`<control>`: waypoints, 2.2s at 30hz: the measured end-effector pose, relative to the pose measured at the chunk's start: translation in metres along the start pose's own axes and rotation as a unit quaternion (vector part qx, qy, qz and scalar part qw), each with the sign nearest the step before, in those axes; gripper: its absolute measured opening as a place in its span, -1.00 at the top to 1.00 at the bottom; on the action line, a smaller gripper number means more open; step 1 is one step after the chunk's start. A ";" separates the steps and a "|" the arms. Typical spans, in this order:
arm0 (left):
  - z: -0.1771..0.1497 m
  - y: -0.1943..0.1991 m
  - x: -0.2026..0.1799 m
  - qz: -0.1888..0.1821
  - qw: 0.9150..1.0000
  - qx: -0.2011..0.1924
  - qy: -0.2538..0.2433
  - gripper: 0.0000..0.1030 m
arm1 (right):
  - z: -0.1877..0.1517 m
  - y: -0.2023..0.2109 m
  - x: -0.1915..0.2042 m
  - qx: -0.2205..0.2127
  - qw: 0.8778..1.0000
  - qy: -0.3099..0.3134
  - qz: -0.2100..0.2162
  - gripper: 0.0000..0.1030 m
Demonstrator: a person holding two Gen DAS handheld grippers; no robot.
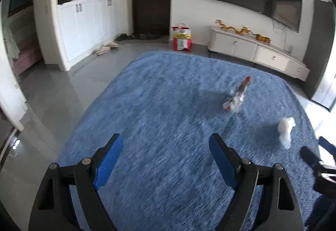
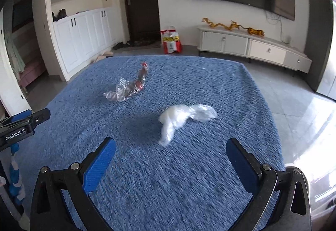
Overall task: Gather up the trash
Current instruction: 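Lower both open grippers toward the plastic bottle and white plastic bag, then grasp the clear plastic bottle with the left gripper while the right gripper grasps the white bag, then carry the bottle and white bag over the white bin with both grippers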
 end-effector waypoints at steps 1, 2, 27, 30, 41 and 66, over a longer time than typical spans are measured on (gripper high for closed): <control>0.004 -0.004 -0.004 -0.011 1.000 0.002 -0.006 -0.62 | 0.003 -0.006 0.000 0.001 1.000 -0.003 0.008 -1.00; 0.010 -0.010 -0.010 -0.027 1.000 0.006 -0.014 -0.62 | 0.005 -0.009 0.001 0.003 1.000 -0.006 0.013 -0.99; 0.046 -0.140 -0.115 -0.132 0.983 0.117 -0.048 0.50 | 0.016 -0.062 -0.014 0.041 0.988 -0.076 0.131 0.36; 0.043 -0.123 -0.108 -0.156 0.981 0.115 -0.029 0.56 | 0.015 -0.048 -0.014 0.033 0.988 -0.071 0.134 0.36; 0.034 -0.054 -0.078 -0.178 0.981 0.082 -0.011 0.61 | 0.006 0.015 -0.012 -0.003 0.990 -0.056 0.128 0.36; 0.050 -0.152 -0.130 -0.144 0.982 0.119 -0.039 0.56 | -0.011 0.020 -0.071 0.006 0.994 -0.076 0.084 0.34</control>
Point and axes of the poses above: each gripper's, at about its wrist camera, not at the fingertips, and y roughly against the way its jaws point, x to its left, z to its top, the point moved 4 cm from there along -y, roughly the way its jaws point, and after that the axes turned 2 degrees about y, right-handed, at the moved point
